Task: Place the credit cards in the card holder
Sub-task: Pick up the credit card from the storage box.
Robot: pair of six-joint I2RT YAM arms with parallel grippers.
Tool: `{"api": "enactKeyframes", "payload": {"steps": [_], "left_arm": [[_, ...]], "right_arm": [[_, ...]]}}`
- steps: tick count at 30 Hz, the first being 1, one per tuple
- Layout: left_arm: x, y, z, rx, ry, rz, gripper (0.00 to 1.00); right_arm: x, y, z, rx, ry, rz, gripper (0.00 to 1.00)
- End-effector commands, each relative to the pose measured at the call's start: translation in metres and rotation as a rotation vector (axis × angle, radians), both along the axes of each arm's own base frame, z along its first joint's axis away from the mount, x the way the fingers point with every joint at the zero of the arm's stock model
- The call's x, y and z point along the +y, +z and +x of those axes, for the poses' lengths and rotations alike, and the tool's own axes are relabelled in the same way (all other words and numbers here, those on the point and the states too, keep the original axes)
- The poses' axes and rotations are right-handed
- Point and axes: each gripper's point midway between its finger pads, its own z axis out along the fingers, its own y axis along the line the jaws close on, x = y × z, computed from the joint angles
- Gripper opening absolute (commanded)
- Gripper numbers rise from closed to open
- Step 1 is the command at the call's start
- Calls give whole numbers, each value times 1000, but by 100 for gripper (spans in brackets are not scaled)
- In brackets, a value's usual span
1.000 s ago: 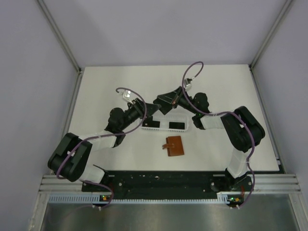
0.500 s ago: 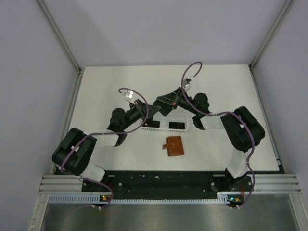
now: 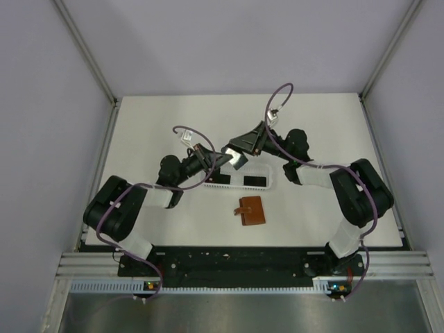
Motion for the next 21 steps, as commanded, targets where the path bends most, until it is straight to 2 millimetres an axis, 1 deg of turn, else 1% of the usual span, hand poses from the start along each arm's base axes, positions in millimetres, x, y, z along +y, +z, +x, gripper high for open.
{"api": "enactKeyframes", "payload": {"steps": [1, 5, 7, 9, 11, 15, 21], "left_arm": [[5, 22, -1, -111, -73, -62, 0], [8, 20, -2, -121, -90, -65, 0], [8, 19, -2, -124, -90, -60, 3], [8, 19, -2, -126, -91, -59, 3], [8, 20, -3, -131, -92, -57, 1], [8, 17, -3, -118, -90, -58, 0], [9, 15, -4, -109, -85, -59, 0]], "right_arm": [[-19, 2, -2, -130, 1, -137, 63], [-25, -11, -7, -159, -5, -243, 63], [-26, -17, -10, -162, 5, -269, 63], [-27, -23, -11, -154, 8, -285, 60], [-27, -29, -12, -143, 18, -292, 57], [-27, -40, -12, -124, 25, -305, 55], [-23, -47, -15, -129, 44, -324, 52]]}}
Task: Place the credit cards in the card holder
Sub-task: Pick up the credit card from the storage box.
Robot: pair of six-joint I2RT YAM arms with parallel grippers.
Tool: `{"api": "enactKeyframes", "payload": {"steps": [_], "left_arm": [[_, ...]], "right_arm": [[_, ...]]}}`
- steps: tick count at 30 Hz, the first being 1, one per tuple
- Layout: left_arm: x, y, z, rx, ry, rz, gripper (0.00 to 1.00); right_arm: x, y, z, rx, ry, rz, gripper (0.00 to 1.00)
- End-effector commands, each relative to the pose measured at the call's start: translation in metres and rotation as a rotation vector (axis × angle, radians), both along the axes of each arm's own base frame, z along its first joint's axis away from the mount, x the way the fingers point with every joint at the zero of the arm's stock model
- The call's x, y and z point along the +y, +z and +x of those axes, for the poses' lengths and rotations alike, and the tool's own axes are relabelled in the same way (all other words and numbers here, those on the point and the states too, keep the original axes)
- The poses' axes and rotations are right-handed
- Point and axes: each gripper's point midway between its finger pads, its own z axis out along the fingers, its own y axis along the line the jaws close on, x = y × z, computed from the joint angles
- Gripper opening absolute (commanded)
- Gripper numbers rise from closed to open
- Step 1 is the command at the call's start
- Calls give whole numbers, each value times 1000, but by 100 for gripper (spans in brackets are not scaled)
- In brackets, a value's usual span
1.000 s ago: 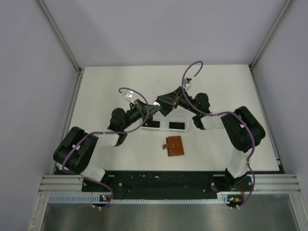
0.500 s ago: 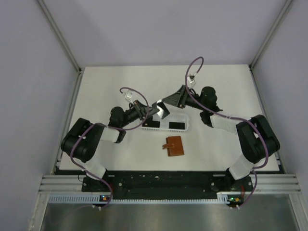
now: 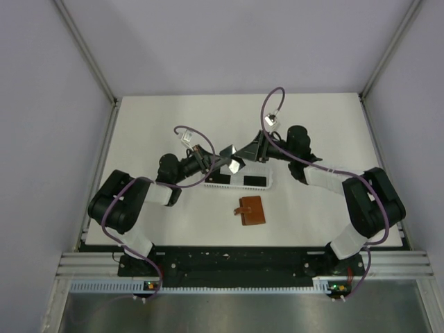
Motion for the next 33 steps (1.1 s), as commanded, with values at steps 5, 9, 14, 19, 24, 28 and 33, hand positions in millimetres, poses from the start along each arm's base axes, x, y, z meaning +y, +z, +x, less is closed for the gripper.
{"api": "enactKeyframes", "payload": {"steps": [5, 9, 14, 19, 24, 28, 33], "left_arm": [[1, 42, -4, -177, -13, -91, 0], [0, 44, -5, -181, -19, -100, 0], [2, 45, -5, -178, -2, -105, 6], [8, 47, -5, -184, 37, -124, 26], [10, 53, -7, -195, 50, -156, 31], [10, 53, -9, -198, 48, -165, 31], [7, 54, -15, -198, 27, -181, 25]], "right_arm": [[12, -8, -6, -37, 54, -25, 34], [16, -11, -8, -26, 57, -12, 16], [19, -7, -10, -2, 52, 44, 0], [18, -1, -12, 28, -5, 121, 0], [21, -2, -16, 88, -41, 190, 0], [24, -1, -19, 128, -55, 254, 0], [27, -3, -19, 153, -60, 291, 0]]}}
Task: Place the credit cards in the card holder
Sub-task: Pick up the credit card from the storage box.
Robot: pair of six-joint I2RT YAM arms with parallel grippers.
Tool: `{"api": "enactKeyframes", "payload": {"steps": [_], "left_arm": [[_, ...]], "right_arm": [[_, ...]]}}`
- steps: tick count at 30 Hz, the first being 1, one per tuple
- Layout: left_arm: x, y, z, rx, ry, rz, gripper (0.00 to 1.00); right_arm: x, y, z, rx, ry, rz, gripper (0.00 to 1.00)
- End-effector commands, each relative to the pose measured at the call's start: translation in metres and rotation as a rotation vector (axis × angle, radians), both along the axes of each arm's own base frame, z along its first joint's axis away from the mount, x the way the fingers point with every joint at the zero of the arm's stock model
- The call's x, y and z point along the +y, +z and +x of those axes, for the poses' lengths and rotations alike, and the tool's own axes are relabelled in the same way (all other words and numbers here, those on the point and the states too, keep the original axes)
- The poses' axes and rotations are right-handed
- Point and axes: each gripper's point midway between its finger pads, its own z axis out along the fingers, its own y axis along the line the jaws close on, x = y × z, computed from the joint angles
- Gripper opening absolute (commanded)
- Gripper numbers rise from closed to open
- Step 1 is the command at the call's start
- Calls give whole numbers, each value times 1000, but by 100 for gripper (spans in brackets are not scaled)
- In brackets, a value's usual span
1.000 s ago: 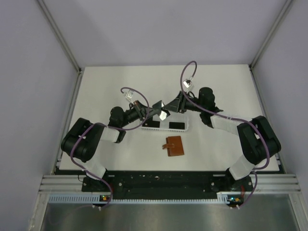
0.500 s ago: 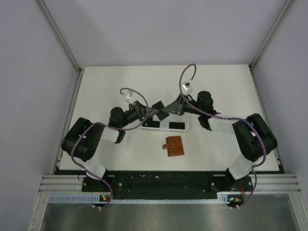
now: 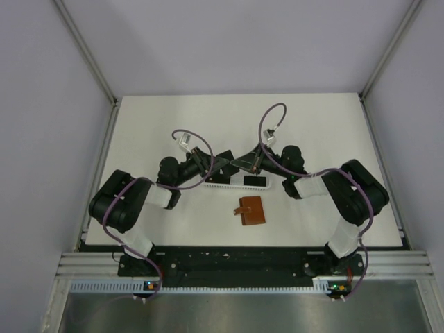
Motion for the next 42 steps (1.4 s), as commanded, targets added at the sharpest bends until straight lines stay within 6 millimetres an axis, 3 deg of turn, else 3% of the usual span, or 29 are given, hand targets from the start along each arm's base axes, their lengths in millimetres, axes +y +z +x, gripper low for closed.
{"api": "enactKeyframes", "payload": {"steps": [1, 4, 8, 10, 15, 18, 29, 42], "left_arm": [[2, 68, -18, -312, -14, -150, 24], [1, 68, -20, -311, -20, -157, 19], [2, 70, -21, -316, -18, -157, 0], [2, 70, -21, -315, -19, -159, 0], [0, 64, -18, -292, -25, -148, 0], [-1, 55, -14, -261, -25, -123, 0], [-5, 41, -7, -178, -36, -105, 0], [-5, 45, -10, -181, -57, -149, 22]], "right_arm": [[4, 21, 1, -41, -16, 94, 0], [5, 19, 1, -35, -16, 93, 0], [5, 18, 1, -54, -16, 73, 0], [4, 14, 1, -64, -16, 40, 5], [3, 7, -2, -111, 3, -41, 29], [2, 5, 0, -127, -4, -78, 35], [6, 0, -2, -150, 56, -145, 34], [6, -7, 0, -124, 41, -144, 26]]}}
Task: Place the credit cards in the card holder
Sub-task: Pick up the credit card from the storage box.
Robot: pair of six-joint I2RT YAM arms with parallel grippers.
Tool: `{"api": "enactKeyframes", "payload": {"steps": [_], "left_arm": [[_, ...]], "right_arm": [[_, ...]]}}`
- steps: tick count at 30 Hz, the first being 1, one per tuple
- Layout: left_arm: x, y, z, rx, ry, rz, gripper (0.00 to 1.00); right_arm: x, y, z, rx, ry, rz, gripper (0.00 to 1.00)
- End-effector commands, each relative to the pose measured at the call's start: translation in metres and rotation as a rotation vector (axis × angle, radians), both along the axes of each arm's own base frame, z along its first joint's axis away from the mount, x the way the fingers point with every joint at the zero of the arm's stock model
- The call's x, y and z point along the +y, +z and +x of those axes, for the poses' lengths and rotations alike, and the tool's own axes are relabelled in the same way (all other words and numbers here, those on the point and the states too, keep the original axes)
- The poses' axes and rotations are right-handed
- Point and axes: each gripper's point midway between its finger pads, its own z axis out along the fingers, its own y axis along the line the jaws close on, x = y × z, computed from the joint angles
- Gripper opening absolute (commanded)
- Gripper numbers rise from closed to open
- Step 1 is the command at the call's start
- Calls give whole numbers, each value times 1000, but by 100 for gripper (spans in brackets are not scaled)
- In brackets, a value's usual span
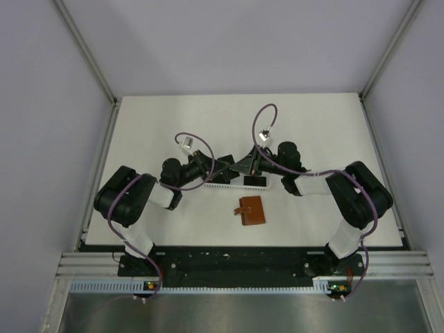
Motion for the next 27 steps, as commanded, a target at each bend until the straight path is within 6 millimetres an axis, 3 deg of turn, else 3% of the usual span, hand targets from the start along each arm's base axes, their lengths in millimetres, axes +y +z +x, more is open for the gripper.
{"api": "enactKeyframes", "payload": {"steps": [1, 27], "left_arm": [[-1, 62, -8, -279, -26, -134, 24], [3, 69, -9, -298, -21, -160, 27]], "right_arm": [[6, 22, 3, -80, 0, 27, 26], [1, 7, 6, -48, -30, -41, 25]]}}
